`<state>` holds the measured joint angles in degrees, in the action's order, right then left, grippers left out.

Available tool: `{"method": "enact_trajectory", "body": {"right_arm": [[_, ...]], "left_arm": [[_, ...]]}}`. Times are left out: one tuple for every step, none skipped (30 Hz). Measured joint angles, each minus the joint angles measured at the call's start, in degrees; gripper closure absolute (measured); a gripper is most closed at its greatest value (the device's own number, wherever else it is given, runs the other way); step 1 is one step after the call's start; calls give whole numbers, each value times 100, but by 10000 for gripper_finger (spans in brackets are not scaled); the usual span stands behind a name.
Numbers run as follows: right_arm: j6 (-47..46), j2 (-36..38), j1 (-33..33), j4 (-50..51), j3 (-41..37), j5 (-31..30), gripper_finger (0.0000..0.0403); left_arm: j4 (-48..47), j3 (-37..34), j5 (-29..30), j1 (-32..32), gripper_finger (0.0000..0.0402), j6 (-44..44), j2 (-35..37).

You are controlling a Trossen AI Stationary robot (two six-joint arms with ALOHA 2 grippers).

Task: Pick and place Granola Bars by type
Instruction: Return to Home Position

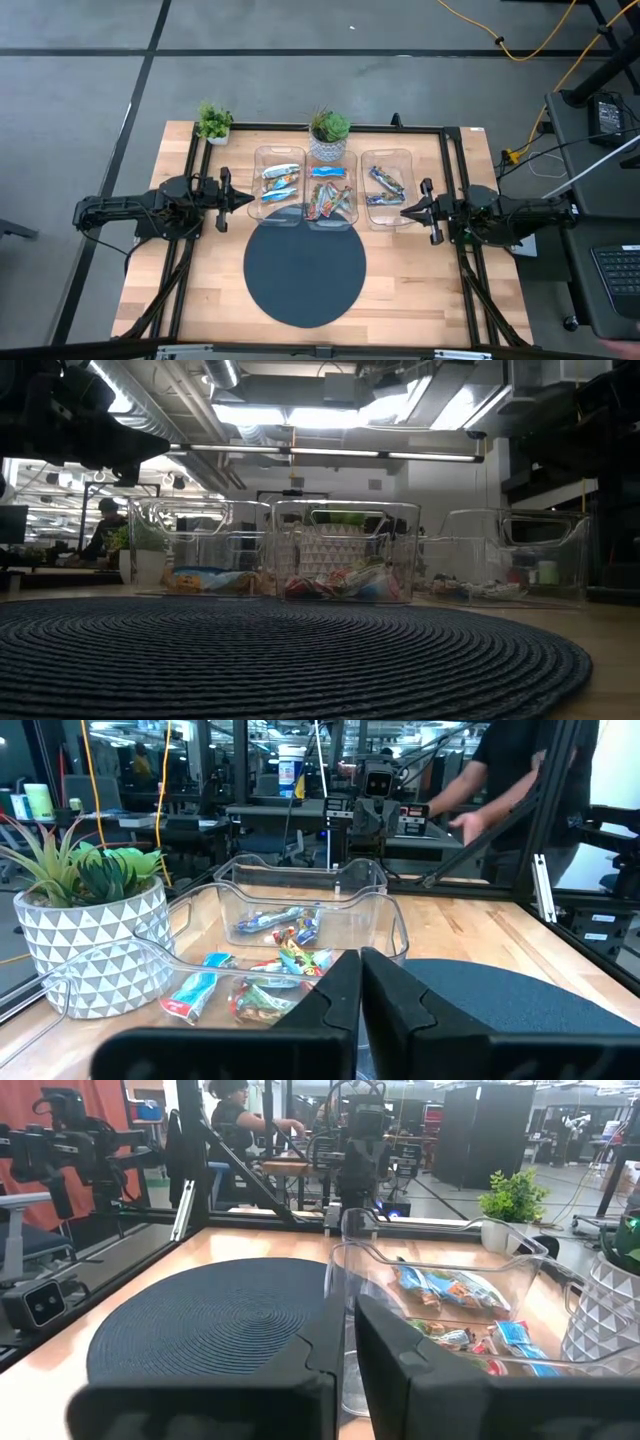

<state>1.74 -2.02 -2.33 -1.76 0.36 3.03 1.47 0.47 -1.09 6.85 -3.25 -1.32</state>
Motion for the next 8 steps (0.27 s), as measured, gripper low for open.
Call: {"method": "enact_trajectory", "body": {"right_arm": [[5, -1, 0, 0, 0, 0, 371], [15, 0, 0, 0, 0, 0, 371], [11, 0, 0, 0, 0, 0, 371], [2, 0, 0, 0, 0, 0, 371], [0, 0, 0, -2, 0, 0, 371], [5, 0, 0, 0, 0, 0, 371], [15, 0, 0, 0, 0, 0, 371], [14, -1, 0, 0, 0, 0, 371]], "left_arm": [[1, 0, -1, 0, 397, 1, 0], [1, 0, 1, 0, 398, 1, 0], [1, 0, -1, 0, 399, -1, 0], [1, 0, -1, 0, 400, 0, 0], [1, 0, -1, 0, 400, -2, 0], [1, 0, 0, 0, 400, -1, -1], [1, 0, 0, 0, 400, -2, 0], [1, 0, 1, 1, 399, -1, 0]]}}
